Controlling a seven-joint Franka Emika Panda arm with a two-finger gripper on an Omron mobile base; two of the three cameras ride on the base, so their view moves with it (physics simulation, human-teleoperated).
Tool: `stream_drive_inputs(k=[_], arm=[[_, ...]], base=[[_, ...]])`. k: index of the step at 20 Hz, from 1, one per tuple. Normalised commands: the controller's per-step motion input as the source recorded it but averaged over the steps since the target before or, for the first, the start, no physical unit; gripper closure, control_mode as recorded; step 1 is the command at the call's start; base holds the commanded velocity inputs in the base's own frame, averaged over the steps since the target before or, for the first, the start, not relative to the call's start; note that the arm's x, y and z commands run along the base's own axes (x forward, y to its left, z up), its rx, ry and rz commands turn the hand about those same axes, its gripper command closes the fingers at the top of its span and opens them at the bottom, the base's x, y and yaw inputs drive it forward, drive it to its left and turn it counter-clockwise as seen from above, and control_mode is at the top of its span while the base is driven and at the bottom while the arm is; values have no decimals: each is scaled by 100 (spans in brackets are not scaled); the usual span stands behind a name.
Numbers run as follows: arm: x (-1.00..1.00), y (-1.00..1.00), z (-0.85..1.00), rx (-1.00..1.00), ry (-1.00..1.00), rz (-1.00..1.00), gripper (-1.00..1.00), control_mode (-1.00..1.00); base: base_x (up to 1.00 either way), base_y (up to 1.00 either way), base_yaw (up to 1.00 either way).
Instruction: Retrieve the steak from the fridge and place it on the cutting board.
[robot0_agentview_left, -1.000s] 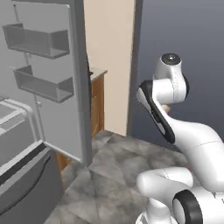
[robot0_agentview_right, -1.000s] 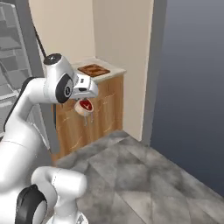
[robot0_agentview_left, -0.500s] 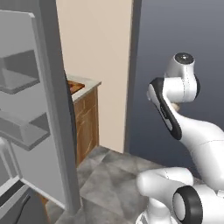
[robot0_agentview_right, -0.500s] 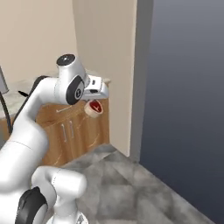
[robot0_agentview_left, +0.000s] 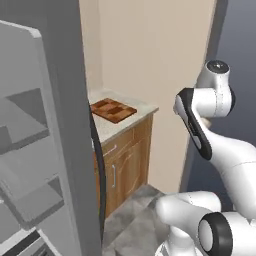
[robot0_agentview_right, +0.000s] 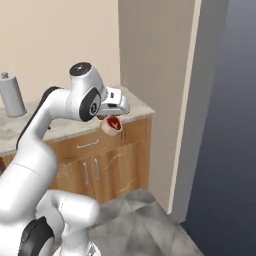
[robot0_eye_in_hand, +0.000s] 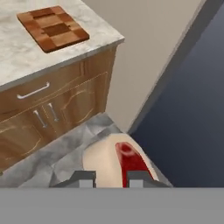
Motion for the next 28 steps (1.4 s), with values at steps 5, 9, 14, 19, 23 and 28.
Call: stream_drive_inputs(k=[5,9,14,19,23,28], arm=[[0,0,0,0,0,0,100,100],[0,0,0,0,0,0,100,100],[0,0,0,0,0,0,100,100],[0,0,0,0,0,0,100,100],[0,0,0,0,0,0,100,100],[72,-13,-26,0,0,9,100,-100]], base=[[75,-67,50],[92,-19,43],[65,33,31],[62,15,20],[71,0,4],[0,0,0]])
